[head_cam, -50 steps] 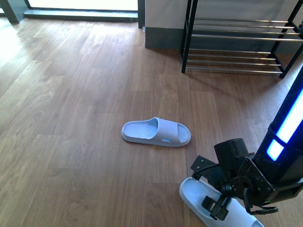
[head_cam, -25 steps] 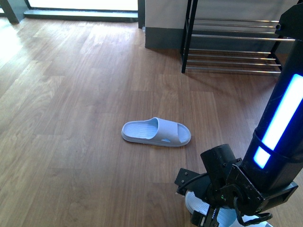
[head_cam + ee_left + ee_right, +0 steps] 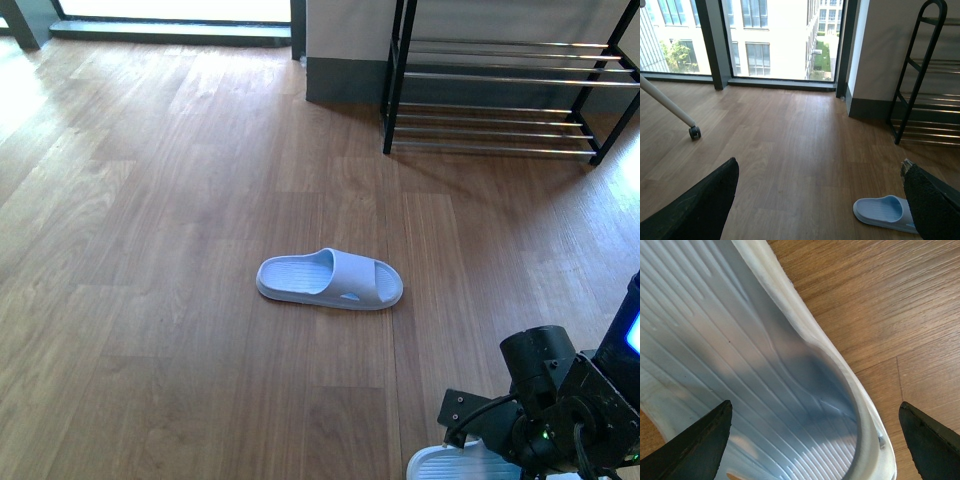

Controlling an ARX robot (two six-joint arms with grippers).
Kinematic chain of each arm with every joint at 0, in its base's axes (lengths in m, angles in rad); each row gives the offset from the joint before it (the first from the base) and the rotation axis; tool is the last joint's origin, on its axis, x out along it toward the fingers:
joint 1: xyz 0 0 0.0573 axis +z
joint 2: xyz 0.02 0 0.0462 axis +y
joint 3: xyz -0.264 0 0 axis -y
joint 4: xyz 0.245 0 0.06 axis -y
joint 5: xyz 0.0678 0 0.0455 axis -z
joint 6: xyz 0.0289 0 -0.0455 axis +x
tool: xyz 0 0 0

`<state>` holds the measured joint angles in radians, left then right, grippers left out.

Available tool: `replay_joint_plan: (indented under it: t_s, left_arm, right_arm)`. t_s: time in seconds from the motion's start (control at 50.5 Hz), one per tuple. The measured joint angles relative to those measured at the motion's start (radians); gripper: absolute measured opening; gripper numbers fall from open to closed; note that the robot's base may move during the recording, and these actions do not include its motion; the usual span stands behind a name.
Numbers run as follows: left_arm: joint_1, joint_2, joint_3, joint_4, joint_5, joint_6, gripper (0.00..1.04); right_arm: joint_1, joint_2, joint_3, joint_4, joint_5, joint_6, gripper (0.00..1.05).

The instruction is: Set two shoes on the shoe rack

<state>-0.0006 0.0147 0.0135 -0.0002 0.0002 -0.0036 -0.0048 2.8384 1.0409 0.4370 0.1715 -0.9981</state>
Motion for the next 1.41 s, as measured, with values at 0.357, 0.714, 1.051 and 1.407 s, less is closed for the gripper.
replay_joint_plan:
  t_s: [0.357, 0.714, 1.051, 1.407]
  left_arm:
    - [0.0, 0.0, 0.0, 0.0, 0.0, 0.0, 0.95]
    - [0.0, 0.0, 0.0, 0.0, 0.0, 0.0, 0.95]
    - [0.0, 0.0, 0.0, 0.0, 0.0, 0.0, 0.95]
    - [0.0, 0.0, 0.0, 0.0, 0.0, 0.0, 0.95]
  right_arm:
    - [0.006, -0.017, 0.033, 0.131, 0.077, 0.017, 0.96]
    - [-0.14, 0.009, -0.037, 0.078, 0.123, -0.262, 0.96]
    - [-0.207, -0.002, -0.074, 0.137, 0.188, -0.461, 0.96]
    - [-0.288, 0.016, -0.059, 0.219, 0.219, -0.517, 0.96]
